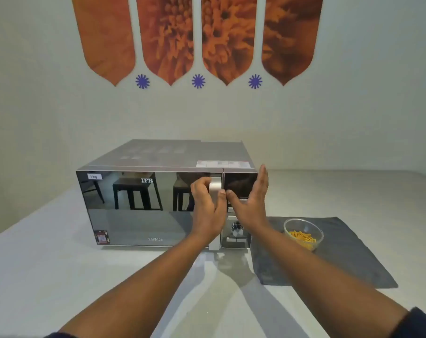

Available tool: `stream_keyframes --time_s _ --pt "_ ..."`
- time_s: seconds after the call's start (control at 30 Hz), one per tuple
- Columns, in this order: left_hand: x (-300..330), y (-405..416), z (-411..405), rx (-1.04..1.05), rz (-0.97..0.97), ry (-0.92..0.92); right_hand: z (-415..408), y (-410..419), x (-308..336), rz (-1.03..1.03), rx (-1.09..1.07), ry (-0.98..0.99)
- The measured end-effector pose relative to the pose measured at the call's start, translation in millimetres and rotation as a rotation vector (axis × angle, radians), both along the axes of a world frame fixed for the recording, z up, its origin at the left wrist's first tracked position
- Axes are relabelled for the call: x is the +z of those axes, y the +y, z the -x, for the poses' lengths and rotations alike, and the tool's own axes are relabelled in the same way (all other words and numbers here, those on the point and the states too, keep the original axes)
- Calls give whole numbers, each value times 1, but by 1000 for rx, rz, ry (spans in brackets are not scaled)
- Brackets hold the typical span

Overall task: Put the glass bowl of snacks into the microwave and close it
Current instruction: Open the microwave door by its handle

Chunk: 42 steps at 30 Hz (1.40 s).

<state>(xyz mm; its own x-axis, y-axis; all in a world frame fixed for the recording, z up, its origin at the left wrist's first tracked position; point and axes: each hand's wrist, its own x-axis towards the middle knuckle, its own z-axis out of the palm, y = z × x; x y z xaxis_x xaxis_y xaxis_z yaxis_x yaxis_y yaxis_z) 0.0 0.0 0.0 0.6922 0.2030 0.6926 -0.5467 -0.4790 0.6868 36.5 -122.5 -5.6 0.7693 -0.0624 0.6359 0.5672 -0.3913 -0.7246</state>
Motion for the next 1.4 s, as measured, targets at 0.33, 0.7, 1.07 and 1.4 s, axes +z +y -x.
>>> stream_keyframes --time_s 0.33,0.7,1.07,1.4 --pt "-14 -10 -7 -87 193 131 -10 -1 -16 -143 20 192" --pt "-17 -10 -4 -148 231 335 -13 -5 -27 -100 54 148" --pt "-19 -17 -5 -25 204 354 -14 -5 -29 -78 54 153" --pt "-18 -21 -6 27 203 351 -18 -5 -31 -82 41 152"
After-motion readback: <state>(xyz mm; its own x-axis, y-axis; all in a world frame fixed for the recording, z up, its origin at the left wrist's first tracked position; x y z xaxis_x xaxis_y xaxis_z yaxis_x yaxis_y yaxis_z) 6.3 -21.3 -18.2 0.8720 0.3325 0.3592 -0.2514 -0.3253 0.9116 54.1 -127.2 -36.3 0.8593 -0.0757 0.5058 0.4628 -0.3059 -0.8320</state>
